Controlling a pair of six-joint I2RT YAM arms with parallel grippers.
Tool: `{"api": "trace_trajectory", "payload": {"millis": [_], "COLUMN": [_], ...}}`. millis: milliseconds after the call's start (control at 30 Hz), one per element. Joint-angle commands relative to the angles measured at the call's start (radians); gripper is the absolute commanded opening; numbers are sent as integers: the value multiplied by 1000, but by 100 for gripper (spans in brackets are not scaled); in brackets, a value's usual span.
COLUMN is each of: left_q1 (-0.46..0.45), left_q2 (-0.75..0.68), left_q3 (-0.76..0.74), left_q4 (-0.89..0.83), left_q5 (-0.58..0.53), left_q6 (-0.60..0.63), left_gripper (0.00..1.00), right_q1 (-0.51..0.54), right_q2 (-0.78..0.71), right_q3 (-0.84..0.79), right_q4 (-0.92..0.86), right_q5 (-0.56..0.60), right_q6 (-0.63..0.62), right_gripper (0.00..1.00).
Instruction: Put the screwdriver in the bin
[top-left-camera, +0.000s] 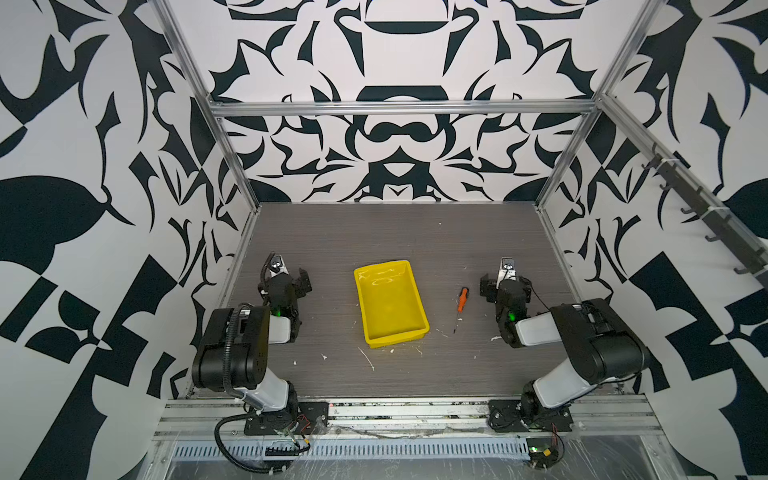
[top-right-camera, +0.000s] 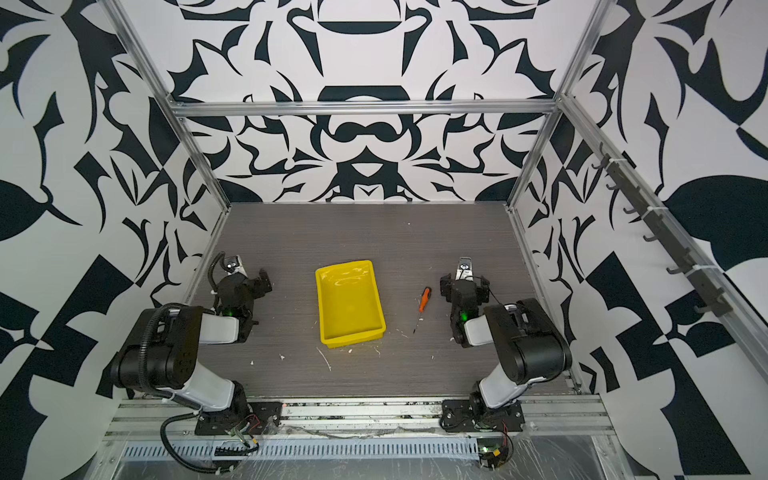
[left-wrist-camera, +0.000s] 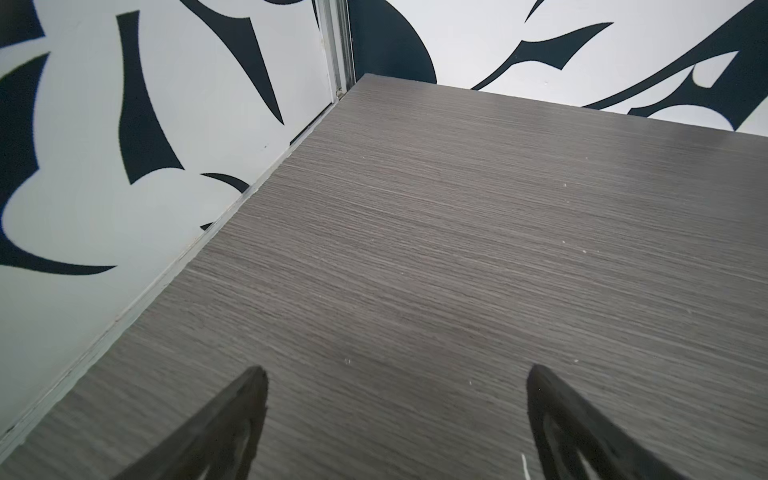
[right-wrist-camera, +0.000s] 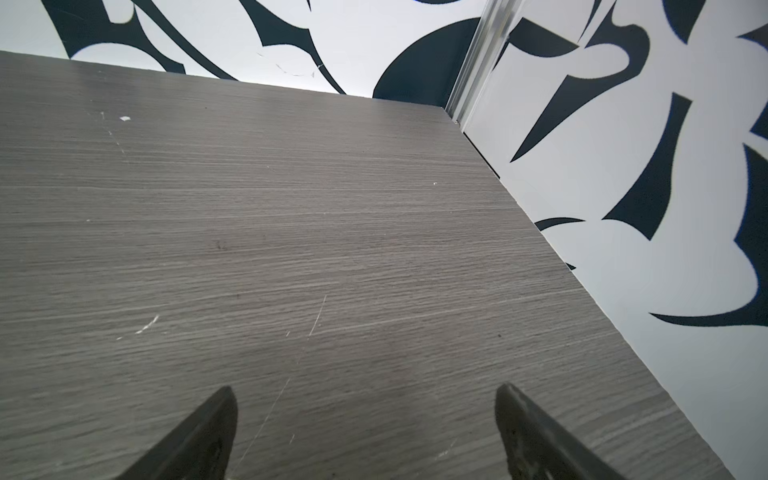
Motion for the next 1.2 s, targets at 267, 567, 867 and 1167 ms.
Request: {"api": "trace_trajectory", "payload": {"millis": [267,567,867,1167], "left_q1": [3,2,3,2], "left_q2": [-10,-11,-10,-10], "left_q3": [12,12,12,13], "left_q4": [13,13,13,13], "left_q5": [5,5,5,4], "left_q6": [-14,-15,-14,-14], "left_gripper": [100,100,100,100], "right_q1": [-4,-3,-1,0], "right_q2": [-24,-22,-22,-22], "right_q3": [12,3,3,15], "right_q4": [18,37,38,13], "right_q5": [-37,-39,-38,-57], "right_q6": [-5,-4,-5,-20], "right_gripper": [99,100,99,99]}}
